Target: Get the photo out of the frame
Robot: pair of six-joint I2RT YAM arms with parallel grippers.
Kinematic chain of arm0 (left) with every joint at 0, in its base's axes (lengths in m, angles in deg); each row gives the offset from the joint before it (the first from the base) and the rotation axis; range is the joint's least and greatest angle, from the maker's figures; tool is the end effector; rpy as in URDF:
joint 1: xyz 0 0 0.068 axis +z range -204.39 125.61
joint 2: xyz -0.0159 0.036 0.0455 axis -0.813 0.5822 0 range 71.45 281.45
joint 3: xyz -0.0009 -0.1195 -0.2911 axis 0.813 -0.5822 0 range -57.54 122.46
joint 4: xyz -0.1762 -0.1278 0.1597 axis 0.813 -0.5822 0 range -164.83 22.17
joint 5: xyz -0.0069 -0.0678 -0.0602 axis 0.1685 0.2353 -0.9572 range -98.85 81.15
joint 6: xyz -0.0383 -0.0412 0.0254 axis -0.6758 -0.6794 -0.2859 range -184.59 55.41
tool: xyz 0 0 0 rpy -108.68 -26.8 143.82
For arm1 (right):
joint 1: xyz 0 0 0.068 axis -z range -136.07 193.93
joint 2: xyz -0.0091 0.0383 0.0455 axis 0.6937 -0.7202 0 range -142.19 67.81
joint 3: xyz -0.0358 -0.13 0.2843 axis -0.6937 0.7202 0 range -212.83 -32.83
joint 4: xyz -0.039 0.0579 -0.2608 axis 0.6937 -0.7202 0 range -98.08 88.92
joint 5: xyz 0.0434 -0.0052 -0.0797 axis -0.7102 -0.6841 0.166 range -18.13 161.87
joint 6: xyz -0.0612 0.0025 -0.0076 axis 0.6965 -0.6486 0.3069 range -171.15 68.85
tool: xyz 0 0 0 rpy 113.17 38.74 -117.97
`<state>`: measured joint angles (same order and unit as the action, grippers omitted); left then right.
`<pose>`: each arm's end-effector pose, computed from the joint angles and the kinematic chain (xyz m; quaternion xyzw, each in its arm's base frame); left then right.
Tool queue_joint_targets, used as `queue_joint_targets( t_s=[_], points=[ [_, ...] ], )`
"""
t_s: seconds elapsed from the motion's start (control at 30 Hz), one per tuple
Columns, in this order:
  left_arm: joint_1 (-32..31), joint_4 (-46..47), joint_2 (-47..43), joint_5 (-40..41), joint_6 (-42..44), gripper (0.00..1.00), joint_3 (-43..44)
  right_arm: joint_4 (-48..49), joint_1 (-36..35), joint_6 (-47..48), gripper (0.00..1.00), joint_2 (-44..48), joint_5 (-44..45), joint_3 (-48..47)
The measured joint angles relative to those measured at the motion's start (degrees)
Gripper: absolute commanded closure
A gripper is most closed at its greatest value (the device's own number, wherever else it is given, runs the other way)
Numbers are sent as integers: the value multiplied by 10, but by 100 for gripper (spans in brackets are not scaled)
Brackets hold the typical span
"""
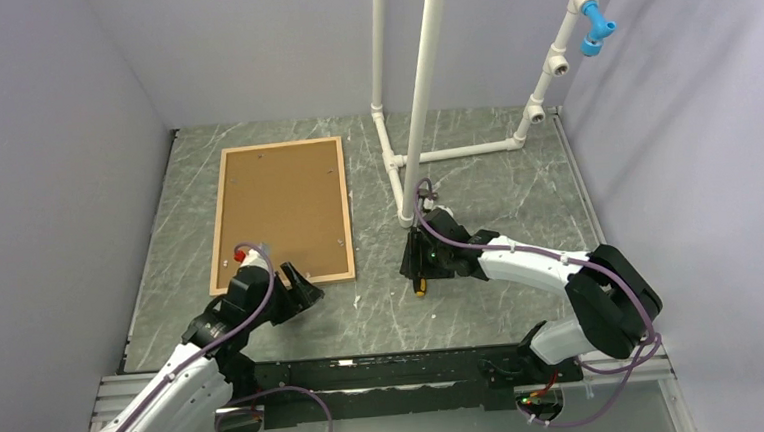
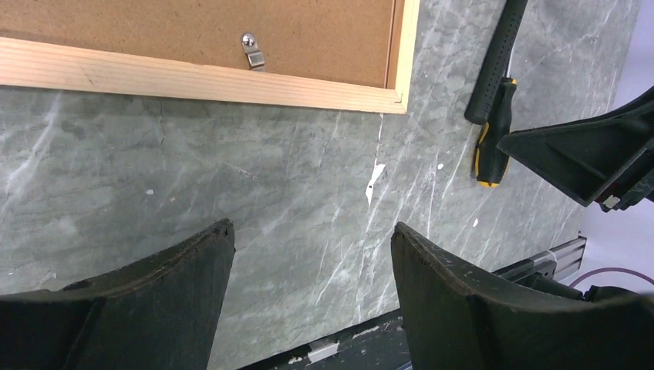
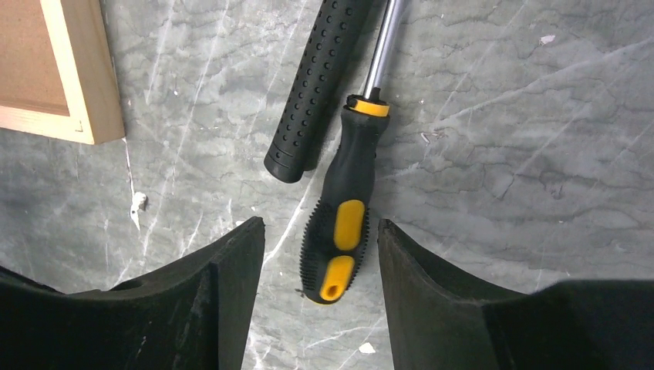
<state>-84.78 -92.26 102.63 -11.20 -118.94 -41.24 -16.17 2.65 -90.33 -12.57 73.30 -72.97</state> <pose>0.0953 -0.0581 0.1889 -0.1789 0.8857 -0.3021 0.3037 0.2037 0.1772 0.1988 -0.0138 0.9544 0.1833 0.2352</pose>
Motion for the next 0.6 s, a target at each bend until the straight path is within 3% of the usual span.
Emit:
queue_joint_targets(
  t_s=[0.07,0.33,0.6],
  points=[
    [0,-6,-7,0,0,22,0,1,0,1,41,0,0,0],
    [0,-56,-58,0,-12,21,11,-35,-4,26,6,9,14,-21],
    [0,-130,-86,0,-23,21,102,-91,-95,90,0,15,107,-146]
  ],
)
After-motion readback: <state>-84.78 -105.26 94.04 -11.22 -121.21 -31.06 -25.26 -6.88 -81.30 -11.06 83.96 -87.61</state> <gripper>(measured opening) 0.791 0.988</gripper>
